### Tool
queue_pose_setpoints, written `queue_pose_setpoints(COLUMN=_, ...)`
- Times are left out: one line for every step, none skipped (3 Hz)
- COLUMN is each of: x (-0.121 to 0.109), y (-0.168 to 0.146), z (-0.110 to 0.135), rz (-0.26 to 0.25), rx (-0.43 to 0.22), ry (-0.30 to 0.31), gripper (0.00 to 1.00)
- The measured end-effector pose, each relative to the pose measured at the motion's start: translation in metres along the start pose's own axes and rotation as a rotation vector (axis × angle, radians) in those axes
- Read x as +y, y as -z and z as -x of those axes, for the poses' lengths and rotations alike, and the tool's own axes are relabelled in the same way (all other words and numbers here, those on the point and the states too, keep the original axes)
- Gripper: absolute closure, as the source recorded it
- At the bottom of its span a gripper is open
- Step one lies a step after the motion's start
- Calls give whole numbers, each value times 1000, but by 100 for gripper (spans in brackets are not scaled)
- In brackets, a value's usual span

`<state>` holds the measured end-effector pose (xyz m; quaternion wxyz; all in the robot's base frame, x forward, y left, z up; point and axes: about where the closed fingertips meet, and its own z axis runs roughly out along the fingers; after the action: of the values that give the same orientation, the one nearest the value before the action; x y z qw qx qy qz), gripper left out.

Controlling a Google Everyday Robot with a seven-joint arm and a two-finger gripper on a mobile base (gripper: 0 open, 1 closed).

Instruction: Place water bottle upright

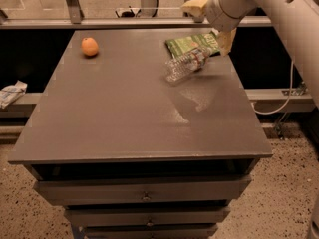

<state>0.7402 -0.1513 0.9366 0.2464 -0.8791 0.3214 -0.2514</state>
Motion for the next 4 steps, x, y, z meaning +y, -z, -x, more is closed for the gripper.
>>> queue_pose_setpoints(x=17, y=-12, z=-2, rz=174, rx=73, ry=95, gripper=0)
queue_pose_setpoints(x=25, y=-19, z=0, rz=287, rx=98, ry=142, gripper=0)
queue_pose_setpoints(x=37, y=-33, z=13, rz=395, rx=56, ry=99, gripper=0)
queue_pose_setpoints(x=46, y=-41, z=25, rz=441, rx=1, ry=20, gripper=0)
